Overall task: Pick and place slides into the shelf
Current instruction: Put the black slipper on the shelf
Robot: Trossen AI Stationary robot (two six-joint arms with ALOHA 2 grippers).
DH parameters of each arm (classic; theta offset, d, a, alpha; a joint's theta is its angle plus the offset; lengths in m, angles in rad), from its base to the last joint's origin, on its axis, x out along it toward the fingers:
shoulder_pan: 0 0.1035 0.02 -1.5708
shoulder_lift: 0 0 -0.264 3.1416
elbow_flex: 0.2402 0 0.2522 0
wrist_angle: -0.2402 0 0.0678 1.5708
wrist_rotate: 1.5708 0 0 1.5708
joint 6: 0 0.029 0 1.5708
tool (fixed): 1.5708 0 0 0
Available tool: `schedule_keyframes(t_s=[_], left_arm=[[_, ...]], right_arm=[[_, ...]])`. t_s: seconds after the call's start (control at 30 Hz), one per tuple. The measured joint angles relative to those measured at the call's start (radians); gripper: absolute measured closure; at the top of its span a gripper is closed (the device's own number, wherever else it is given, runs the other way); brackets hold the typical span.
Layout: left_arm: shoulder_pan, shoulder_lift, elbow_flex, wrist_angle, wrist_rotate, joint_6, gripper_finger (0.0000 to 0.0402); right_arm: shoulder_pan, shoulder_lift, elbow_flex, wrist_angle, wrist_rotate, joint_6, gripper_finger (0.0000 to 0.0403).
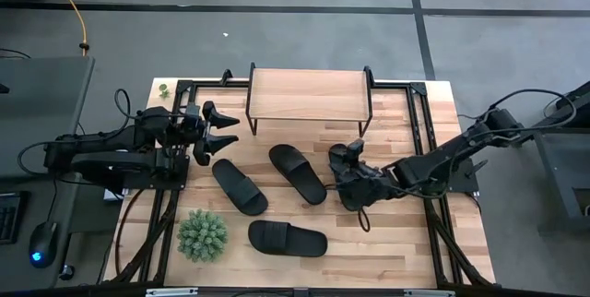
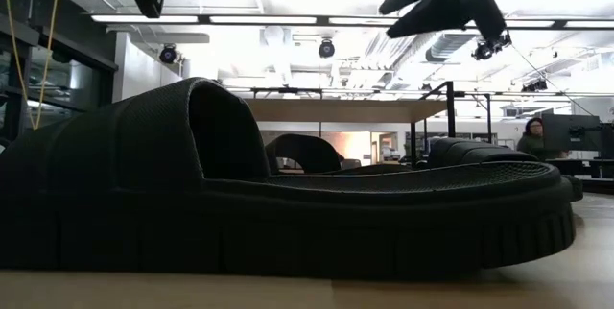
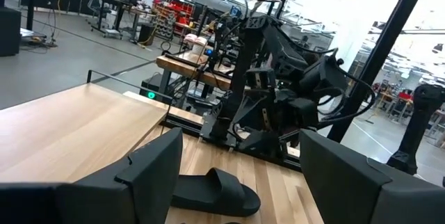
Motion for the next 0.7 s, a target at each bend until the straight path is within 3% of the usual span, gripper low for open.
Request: schedule_keyframes(t_s=[0.47, 0.7], left_arm=[[0.0, 0.0, 0.0, 0.001, 0.0, 0.0, 0.0131], [0.0, 0.0, 0.0, 0.0, 0.0, 0.001, 0.0131]], right_arm=[[-0.113, 0.115, 0.0, 0.095, -0.253, -0.031, 0.0178], [-0.152, 0.174, 0.0, 0.17, -0.296, -0.035, 0.0178]])
